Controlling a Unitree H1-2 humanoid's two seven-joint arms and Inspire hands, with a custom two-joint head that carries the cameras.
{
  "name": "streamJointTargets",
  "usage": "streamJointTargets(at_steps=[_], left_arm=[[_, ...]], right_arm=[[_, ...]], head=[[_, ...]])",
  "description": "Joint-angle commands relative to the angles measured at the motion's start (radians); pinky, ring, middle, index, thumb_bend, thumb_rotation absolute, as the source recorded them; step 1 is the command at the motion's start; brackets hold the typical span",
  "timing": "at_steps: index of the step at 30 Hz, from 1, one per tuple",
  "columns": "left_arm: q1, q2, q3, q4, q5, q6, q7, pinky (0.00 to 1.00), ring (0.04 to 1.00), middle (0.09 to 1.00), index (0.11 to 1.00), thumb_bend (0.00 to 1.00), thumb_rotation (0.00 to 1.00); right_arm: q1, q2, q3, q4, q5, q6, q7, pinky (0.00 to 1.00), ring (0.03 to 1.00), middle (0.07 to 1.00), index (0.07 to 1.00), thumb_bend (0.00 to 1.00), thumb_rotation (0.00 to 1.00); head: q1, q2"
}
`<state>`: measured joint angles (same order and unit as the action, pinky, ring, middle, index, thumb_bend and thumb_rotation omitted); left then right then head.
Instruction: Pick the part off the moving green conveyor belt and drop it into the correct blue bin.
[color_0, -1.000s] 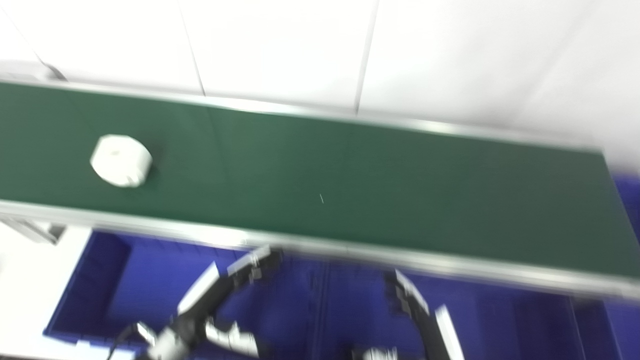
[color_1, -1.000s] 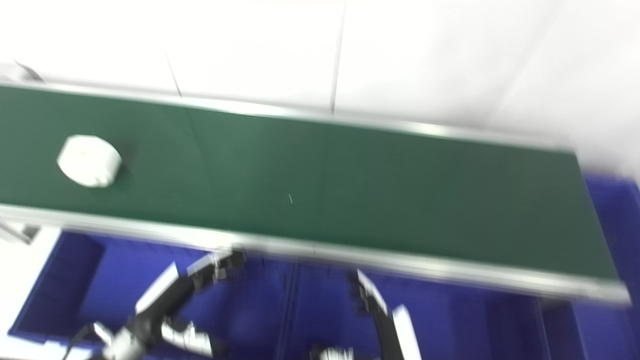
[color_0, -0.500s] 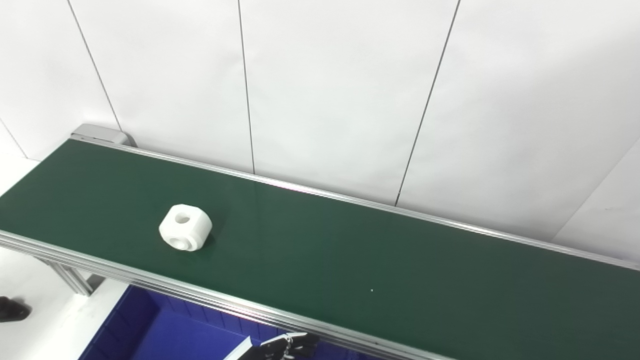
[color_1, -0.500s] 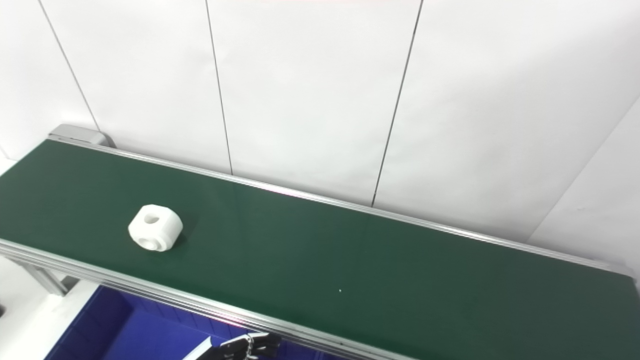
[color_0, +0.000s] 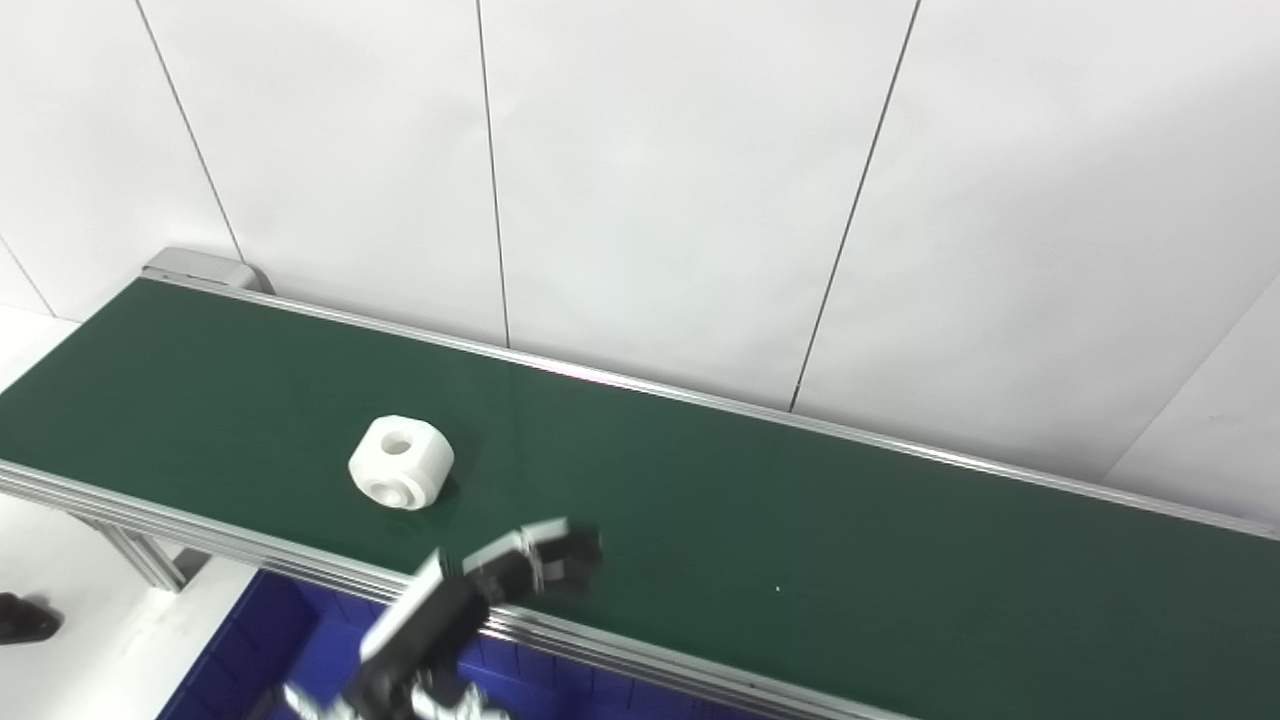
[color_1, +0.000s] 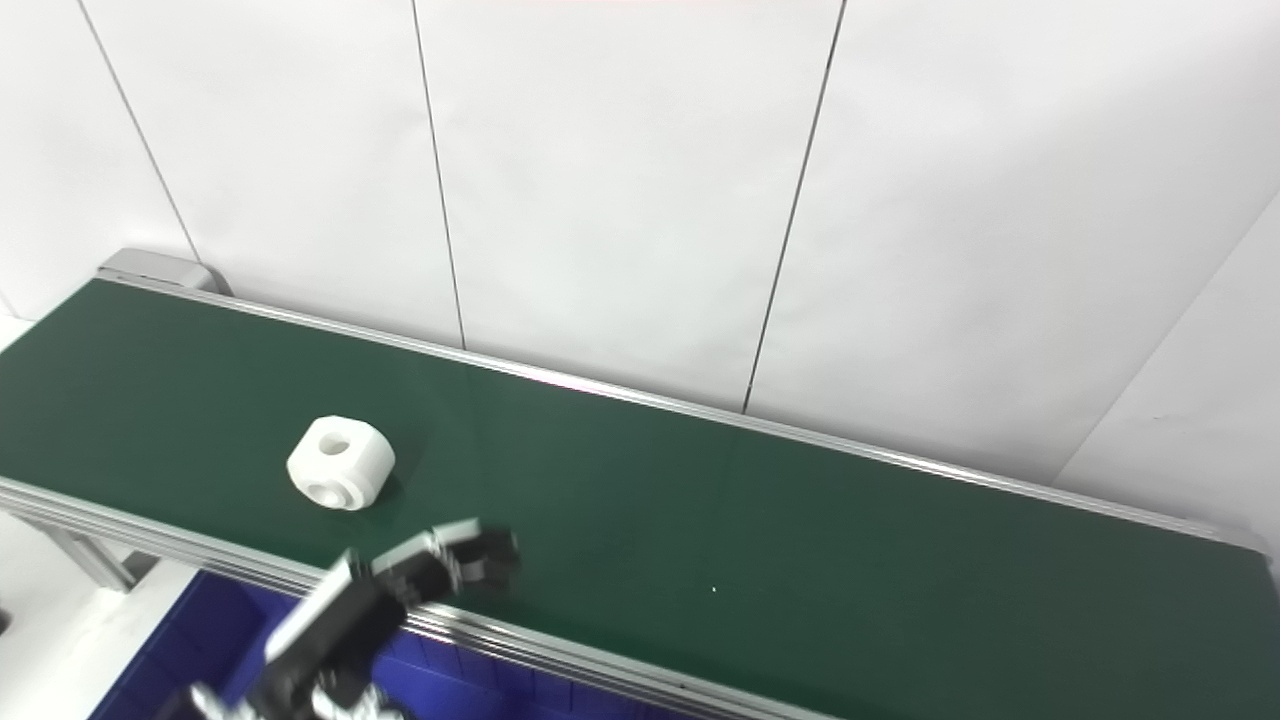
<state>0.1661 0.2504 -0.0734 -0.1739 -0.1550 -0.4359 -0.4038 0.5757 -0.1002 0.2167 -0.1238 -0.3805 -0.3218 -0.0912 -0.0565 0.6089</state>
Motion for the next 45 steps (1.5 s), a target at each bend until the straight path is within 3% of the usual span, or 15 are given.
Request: streamJointTargets(at_steps=[1,6,8,13,20,23,30,35,42,45], left_arm=[[-0.061,0.025,0.04,-0.046,0.028,-0.009,0.035,0.85,0.883,0.903,0.903,0.94,0.34],[-0.15,0.057,0.084,-0.019,0.104,0.011,0.068,0.88,0.91,0.93,0.949,0.87,0.37],[-0.194,0.077,0.095,0.02,0.15,0.007,0.078,0.87,0.915,0.944,0.962,0.8,0.35],[-0.301,0.125,0.096,0.136,0.234,-0.019,0.081,0.89,0.922,0.953,0.962,0.77,0.28],[-0.381,0.197,0.058,0.19,0.399,0.071,0.074,0.91,0.951,0.974,0.98,0.78,0.26],[-0.402,0.215,0.044,0.223,0.428,0.093,0.071,0.89,0.955,0.981,0.98,0.79,0.23],[-0.414,0.246,0.012,0.265,0.614,0.167,0.116,0.82,0.921,0.963,0.976,0.85,0.21],[-0.423,0.259,-0.026,0.313,0.712,0.135,0.166,0.92,0.928,0.945,0.975,0.9,0.15],[-0.434,0.261,-0.07,0.368,0.753,0.133,0.184,0.95,0.92,0.933,0.961,0.91,0.13],[-0.423,0.237,-0.061,0.365,0.723,0.187,0.167,0.8,0.881,0.91,0.934,0.86,0.04]], right_arm=[[-0.004,0.004,-0.003,-0.034,0.01,-0.023,0.0,0.72,0.801,0.841,0.881,0.81,0.06],[-0.014,-0.003,-0.003,-0.036,0.026,-0.035,0.007,0.74,0.813,0.846,0.876,0.82,0.07],[-0.018,-0.007,-0.003,-0.04,0.033,-0.034,0.012,0.73,0.808,0.849,0.878,0.82,0.07],[-0.019,-0.011,-0.006,-0.071,0.057,-0.011,0.034,0.78,0.833,0.859,0.884,0.82,0.07],[-0.015,-0.012,-0.014,-0.084,0.06,-0.003,0.045,0.8,0.84,0.859,0.889,0.79,0.1],[-0.014,-0.011,-0.017,-0.081,0.067,-0.01,0.048,0.81,0.849,0.866,0.89,0.79,0.1],[-0.014,-0.015,-0.02,-0.08,0.074,-0.02,0.057,0.82,0.849,0.869,0.896,0.78,0.08],[-0.014,-0.013,-0.021,-0.077,0.073,-0.023,0.055,0.81,0.843,0.865,0.894,0.78,0.08],[-0.011,-0.014,-0.022,-0.078,0.069,-0.024,0.056,0.79,0.84,0.869,0.896,0.77,0.1],[-0.009,-0.014,-0.022,-0.086,0.067,-0.021,0.057,0.8,0.842,0.868,0.897,0.76,0.09]], head=[[-0.008,-0.001],[-0.027,0.024],[-0.027,0.038],[-0.026,0.085],[-0.003,0.092],[0.001,0.091],[0.018,0.096],[0.021,0.099],[0.022,0.102],[0.026,0.107]])
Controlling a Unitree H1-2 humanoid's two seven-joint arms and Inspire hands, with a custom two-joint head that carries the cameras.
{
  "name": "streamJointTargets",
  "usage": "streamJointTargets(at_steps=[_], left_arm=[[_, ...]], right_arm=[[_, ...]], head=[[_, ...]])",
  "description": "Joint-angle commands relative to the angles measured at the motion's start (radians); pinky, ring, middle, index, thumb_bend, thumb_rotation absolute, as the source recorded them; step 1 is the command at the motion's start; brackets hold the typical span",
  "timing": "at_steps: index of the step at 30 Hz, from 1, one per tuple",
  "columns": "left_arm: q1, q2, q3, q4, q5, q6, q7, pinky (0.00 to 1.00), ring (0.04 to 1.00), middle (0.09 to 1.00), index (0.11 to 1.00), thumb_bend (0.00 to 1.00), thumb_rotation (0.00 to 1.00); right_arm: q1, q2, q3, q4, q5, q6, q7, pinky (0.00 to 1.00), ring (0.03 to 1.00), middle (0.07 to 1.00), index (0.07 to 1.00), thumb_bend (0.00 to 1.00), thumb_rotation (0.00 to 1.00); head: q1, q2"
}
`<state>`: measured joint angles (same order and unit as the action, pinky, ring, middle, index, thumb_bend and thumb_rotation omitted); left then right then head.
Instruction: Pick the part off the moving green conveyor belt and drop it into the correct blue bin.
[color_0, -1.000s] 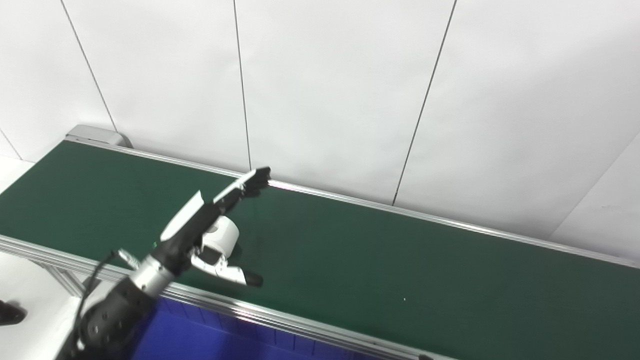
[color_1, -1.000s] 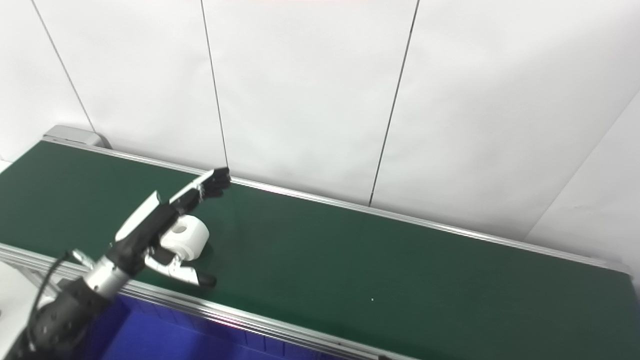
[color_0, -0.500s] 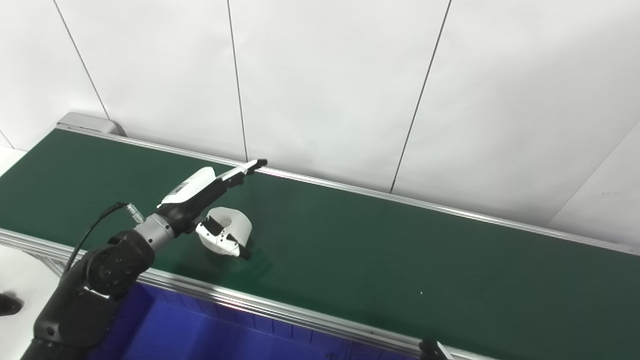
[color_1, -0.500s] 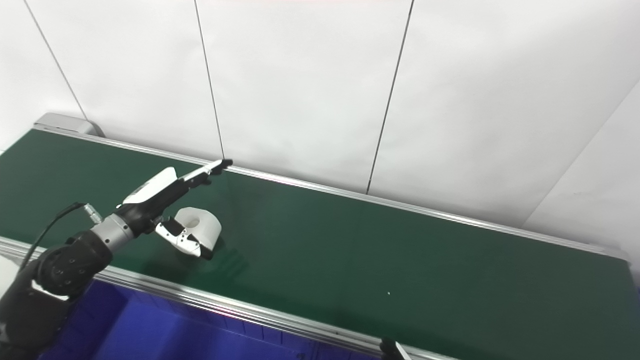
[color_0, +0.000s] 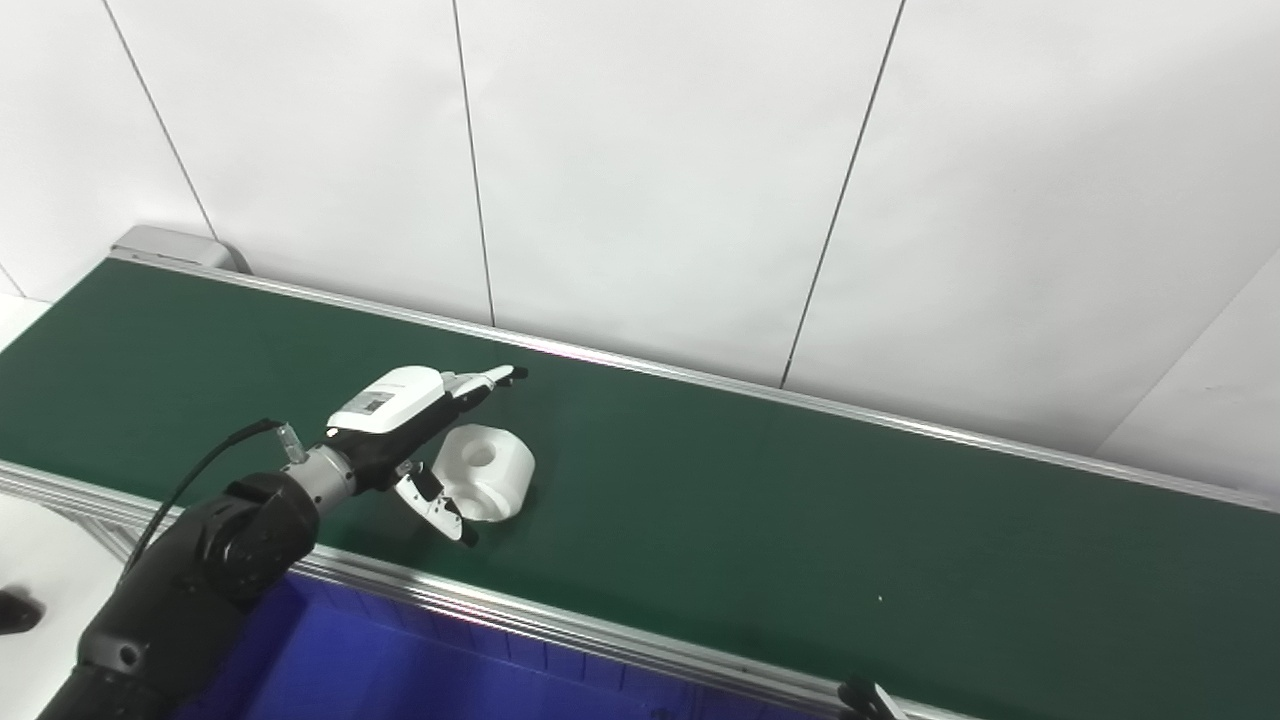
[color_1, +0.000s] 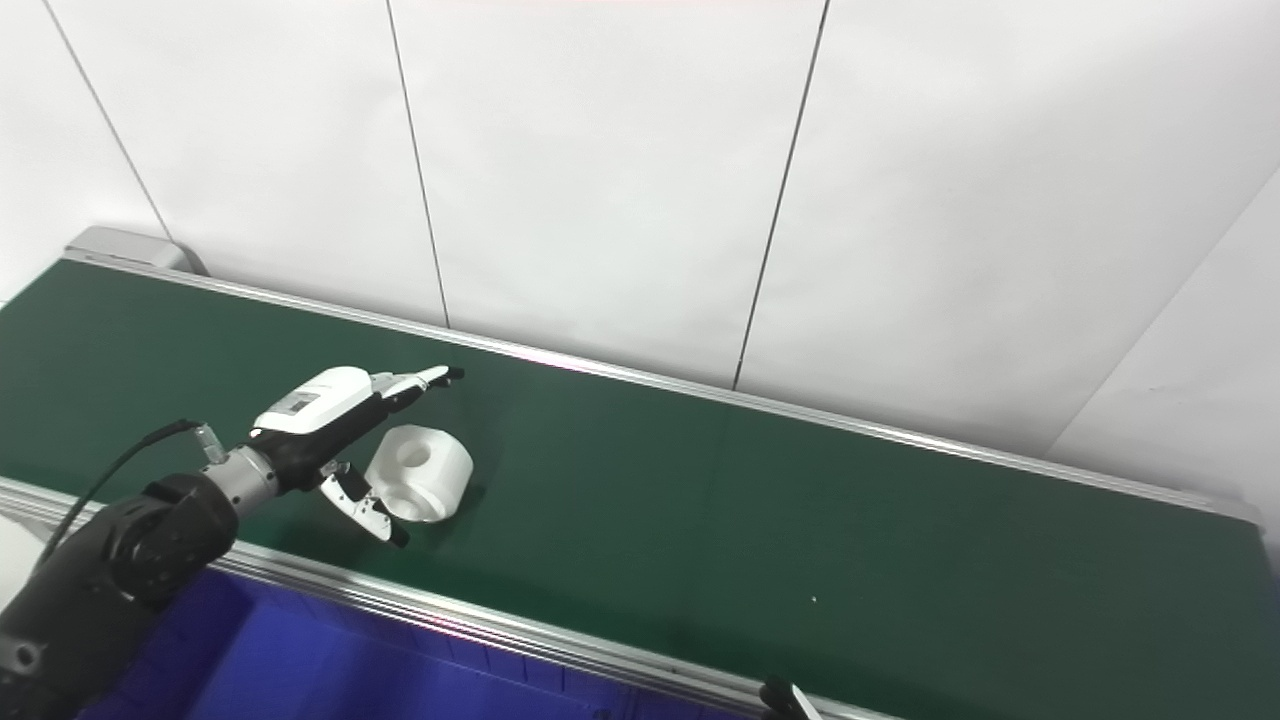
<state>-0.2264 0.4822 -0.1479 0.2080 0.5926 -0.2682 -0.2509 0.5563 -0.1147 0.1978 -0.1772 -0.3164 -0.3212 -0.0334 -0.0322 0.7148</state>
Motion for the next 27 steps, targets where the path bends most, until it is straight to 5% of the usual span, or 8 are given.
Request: streamJointTargets(at_steps=[1,4,5,9,10,11,27], left_arm=[[-0.026,-0.007,0.013,-0.012,-0.029,0.025,0.025,0.7,0.823,0.885,0.904,0.84,0.01],[-0.021,-0.048,0.008,0.054,-0.029,-0.048,0.113,0.61,0.745,0.828,0.854,0.81,0.0],[-0.02,-0.064,0.008,0.078,-0.027,-0.073,0.151,0.51,0.664,0.795,0.817,0.77,0.0],[-0.025,-0.114,-0.009,0.152,0.008,-0.158,0.292,0.53,0.633,0.7,0.707,0.67,0.0],[-0.028,-0.124,-0.014,0.167,0.017,-0.176,0.322,0.42,0.458,0.543,0.61,0.55,0.0],[-0.031,-0.133,-0.02,0.177,0.025,-0.187,0.345,0.4,0.427,0.515,0.593,0.53,0.0],[-0.013,-0.162,-0.037,0.166,-0.016,-0.191,0.361,0.41,0.397,0.492,0.541,0.49,0.0]], right_arm=[[0.011,0.0,-0.003,-0.035,0.003,-0.021,-0.001,0.8,0.842,0.867,0.896,0.76,0.09],[0.015,0.001,-0.004,-0.041,0.006,-0.02,0.0,0.81,0.847,0.868,0.896,0.76,0.08],[0.016,0.001,-0.004,-0.042,0.005,-0.021,-0.001,0.82,0.851,0.869,0.896,0.76,0.08],[0.022,0.001,-0.003,-0.049,0.005,-0.02,0.0,0.83,0.857,0.872,0.897,0.76,0.09],[0.023,0.001,-0.003,-0.051,0.007,-0.019,0.001,0.84,0.861,0.876,0.899,0.76,0.09],[0.025,0.002,-0.004,-0.052,0.005,-0.02,0.0,0.84,0.862,0.877,0.899,0.76,0.09],[0.042,0.01,0.001,-0.077,0.02,-0.007,0.006,0.85,0.871,0.885,0.906,0.74,0.09]], head=[[0.001,0.002],[-0.003,0.007],[-0.005,0.009],[-0.004,0.015],[-0.004,0.015],[0.001,0.017],[-0.012,0.044]])
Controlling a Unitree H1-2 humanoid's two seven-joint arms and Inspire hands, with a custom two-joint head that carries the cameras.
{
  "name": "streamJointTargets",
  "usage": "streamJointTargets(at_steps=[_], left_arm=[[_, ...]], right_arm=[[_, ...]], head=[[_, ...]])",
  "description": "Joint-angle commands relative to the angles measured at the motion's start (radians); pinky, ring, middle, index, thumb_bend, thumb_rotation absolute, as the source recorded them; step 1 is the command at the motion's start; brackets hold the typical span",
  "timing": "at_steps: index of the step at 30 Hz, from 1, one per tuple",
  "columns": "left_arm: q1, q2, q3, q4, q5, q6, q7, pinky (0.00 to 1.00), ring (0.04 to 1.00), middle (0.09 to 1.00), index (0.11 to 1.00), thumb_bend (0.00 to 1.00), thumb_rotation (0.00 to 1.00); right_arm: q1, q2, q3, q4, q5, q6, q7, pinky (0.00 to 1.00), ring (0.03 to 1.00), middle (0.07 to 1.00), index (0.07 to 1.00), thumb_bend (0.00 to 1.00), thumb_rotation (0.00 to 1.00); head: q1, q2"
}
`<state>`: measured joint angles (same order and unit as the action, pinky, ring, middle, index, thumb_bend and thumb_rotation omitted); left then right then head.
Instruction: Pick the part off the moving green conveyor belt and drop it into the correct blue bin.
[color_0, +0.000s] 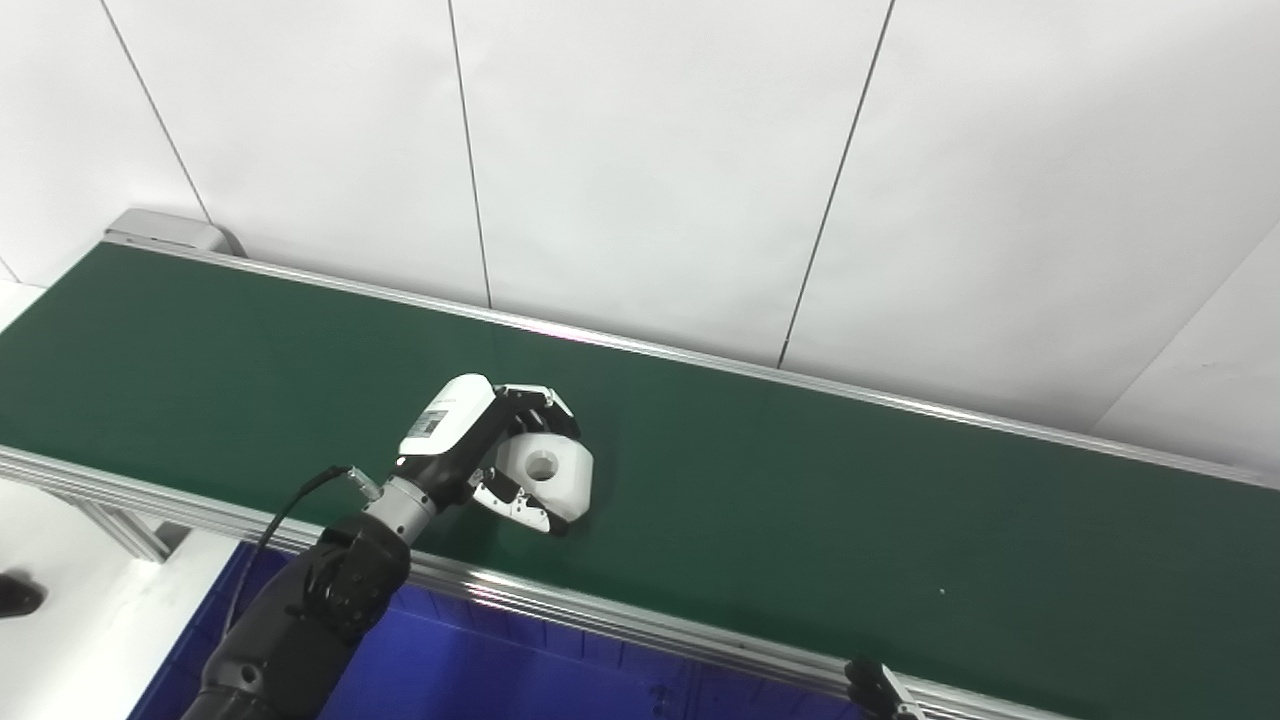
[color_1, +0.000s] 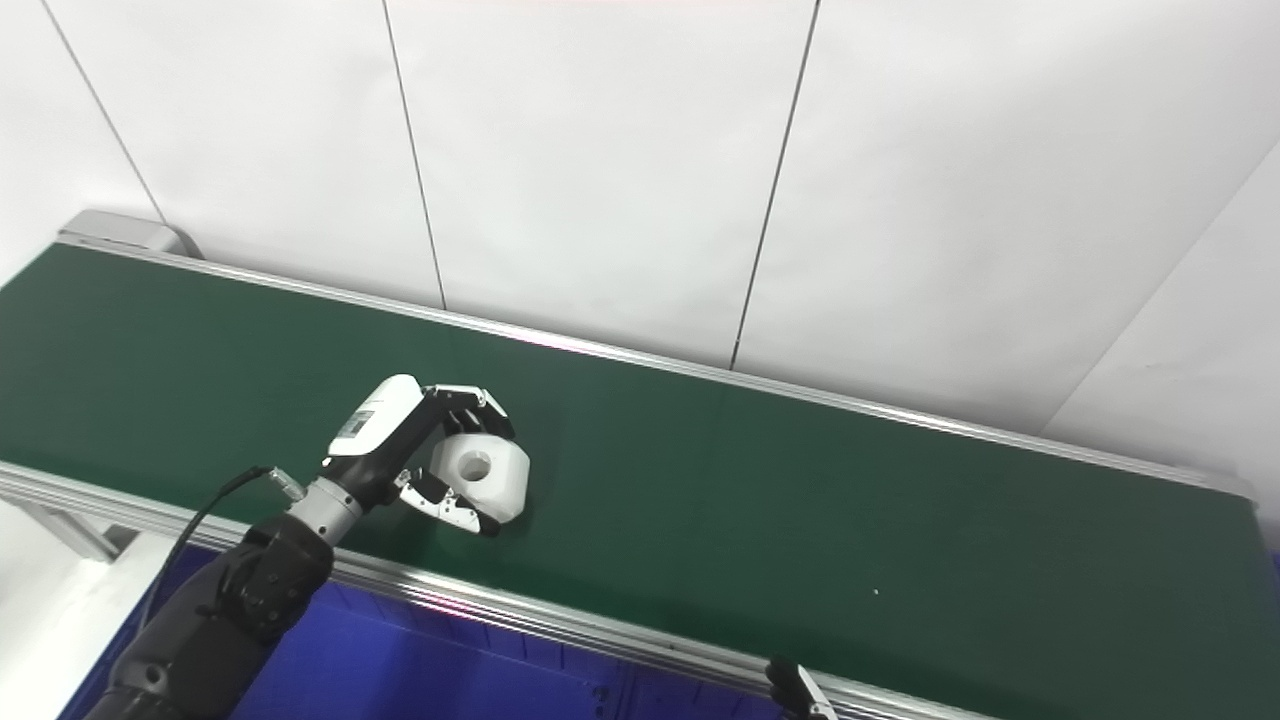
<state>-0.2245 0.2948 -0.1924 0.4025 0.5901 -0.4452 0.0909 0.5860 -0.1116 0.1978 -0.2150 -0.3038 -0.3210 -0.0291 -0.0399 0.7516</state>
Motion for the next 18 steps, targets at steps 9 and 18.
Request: streamJointTargets(at_steps=[9,18], left_arm=[[0.113,0.102,0.017,-0.312,-0.193,-0.024,-0.037,0.33,0.366,0.468,0.56,0.49,0.0],[0.286,0.156,-0.021,-0.543,-0.323,-0.024,-0.069,0.35,0.387,0.501,0.553,0.49,0.0]], right_arm=[[0.034,0.026,0.012,-0.091,-0.008,0.029,0.01,0.82,0.852,0.873,0.896,0.76,0.14],[0.04,0.042,0.024,-0.162,-0.018,0.091,0.03,0.79,0.816,0.841,0.877,0.79,0.17]], head=[[-0.143,0.085],[-0.231,0.167]])
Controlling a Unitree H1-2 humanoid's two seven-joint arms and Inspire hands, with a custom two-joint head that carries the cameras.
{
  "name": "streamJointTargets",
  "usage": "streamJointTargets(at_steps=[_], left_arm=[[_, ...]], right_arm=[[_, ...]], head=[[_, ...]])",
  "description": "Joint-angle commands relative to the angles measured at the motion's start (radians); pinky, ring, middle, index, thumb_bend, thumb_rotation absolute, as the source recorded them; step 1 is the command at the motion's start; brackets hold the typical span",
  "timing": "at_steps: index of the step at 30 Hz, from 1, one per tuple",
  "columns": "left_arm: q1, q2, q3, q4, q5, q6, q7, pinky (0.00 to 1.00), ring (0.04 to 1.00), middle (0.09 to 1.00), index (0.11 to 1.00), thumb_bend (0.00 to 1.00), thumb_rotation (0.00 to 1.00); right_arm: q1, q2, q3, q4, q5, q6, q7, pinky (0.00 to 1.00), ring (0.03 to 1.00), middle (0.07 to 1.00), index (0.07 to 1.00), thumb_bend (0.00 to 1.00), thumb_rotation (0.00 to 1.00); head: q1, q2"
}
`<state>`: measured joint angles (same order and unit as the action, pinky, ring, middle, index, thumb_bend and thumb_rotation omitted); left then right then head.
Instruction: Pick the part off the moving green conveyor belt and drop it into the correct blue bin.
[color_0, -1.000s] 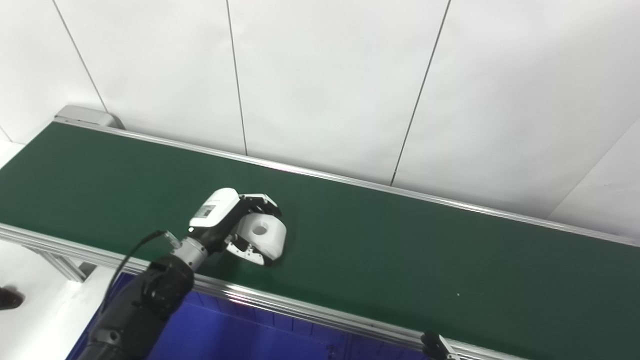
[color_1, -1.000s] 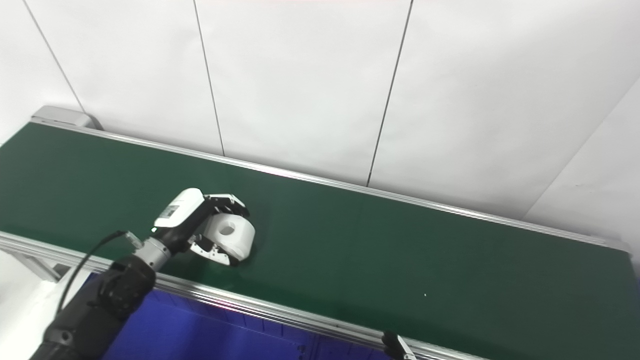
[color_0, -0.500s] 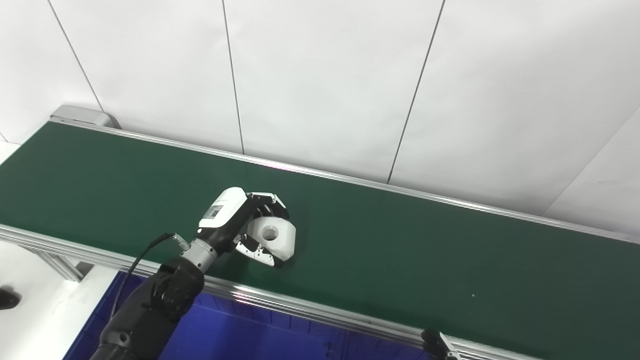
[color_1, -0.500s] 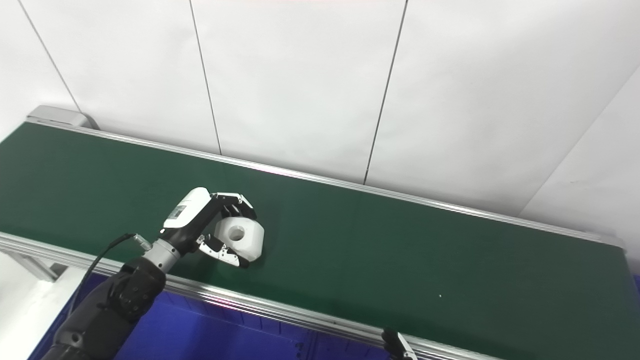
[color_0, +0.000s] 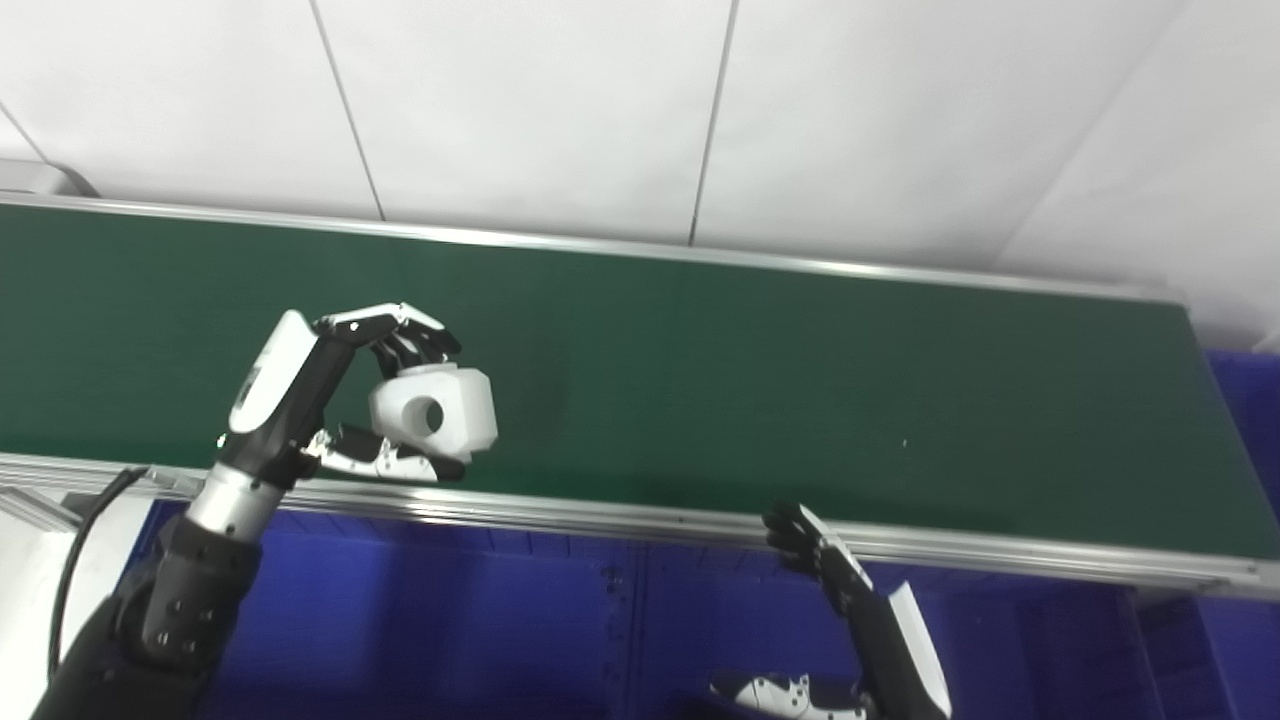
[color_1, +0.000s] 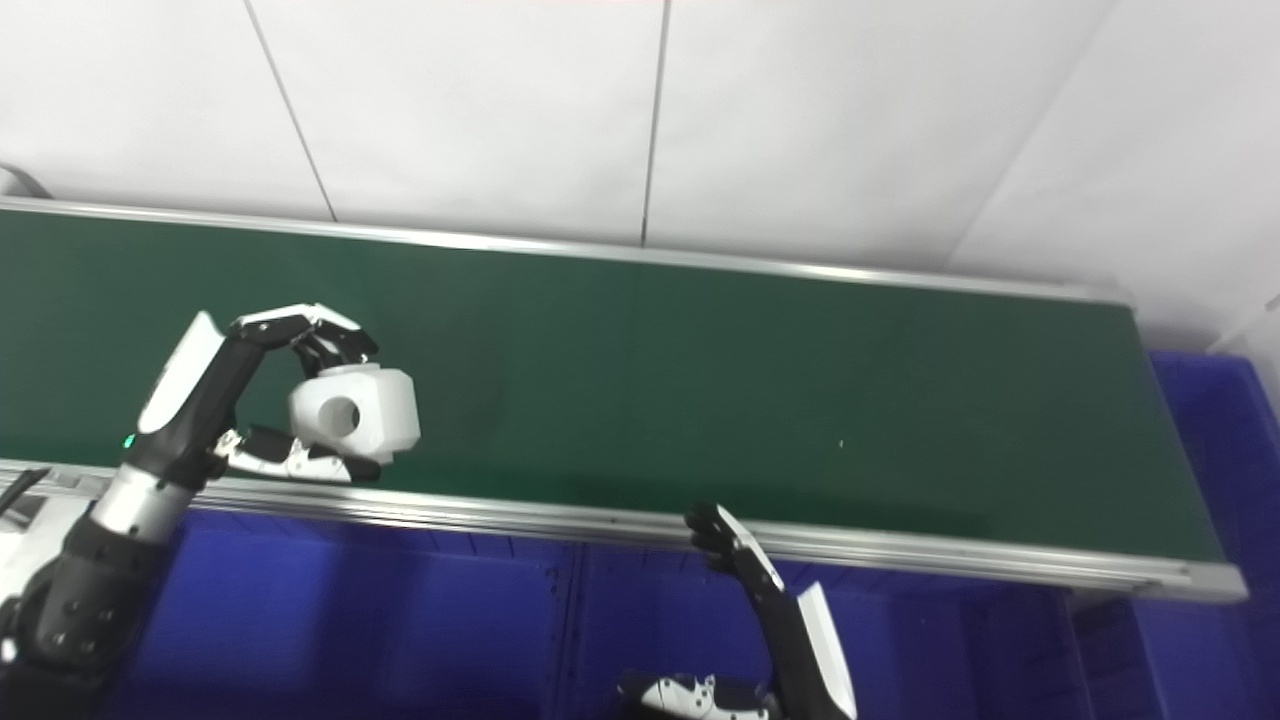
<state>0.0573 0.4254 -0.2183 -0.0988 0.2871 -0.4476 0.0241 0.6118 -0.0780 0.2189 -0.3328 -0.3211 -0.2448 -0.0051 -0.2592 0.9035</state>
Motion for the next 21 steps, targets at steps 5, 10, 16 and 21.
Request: streamJointTargets(at_steps=[5,10,16,21], left_arm=[[0.102,0.029,-0.002,-0.092,-0.028,-0.021,-0.036,0.4,0.408,0.511,0.529,0.5,0.0],[0.172,0.023,-0.012,-0.112,-0.024,-0.02,-0.091,0.39,0.399,0.507,0.54,0.49,0.0],[0.201,0.011,-0.018,-0.105,0.073,0.011,-0.137,0.32,0.371,0.497,0.546,0.49,0.0],[0.192,0.021,-0.045,-0.095,0.117,0.069,-0.226,0.4,0.4,0.501,0.536,0.49,0.0]], right_arm=[[0.017,0.015,0.01,-0.086,-0.002,0.06,0.016,0.8,0.817,0.836,0.87,0.8,0.18],[0.014,0.017,0.013,-0.104,-0.003,0.081,0.02,0.8,0.811,0.832,0.866,0.8,0.18],[0.01,0.022,0.014,-0.111,-0.008,0.098,0.024,0.79,0.803,0.832,0.868,0.8,0.18],[0.016,0.02,0.015,-0.115,-0.015,0.109,0.025,0.82,0.813,0.832,0.868,0.81,0.18]], head=[[-0.038,0.054],[-0.057,0.073],[-0.078,0.081],[-0.057,0.069]])
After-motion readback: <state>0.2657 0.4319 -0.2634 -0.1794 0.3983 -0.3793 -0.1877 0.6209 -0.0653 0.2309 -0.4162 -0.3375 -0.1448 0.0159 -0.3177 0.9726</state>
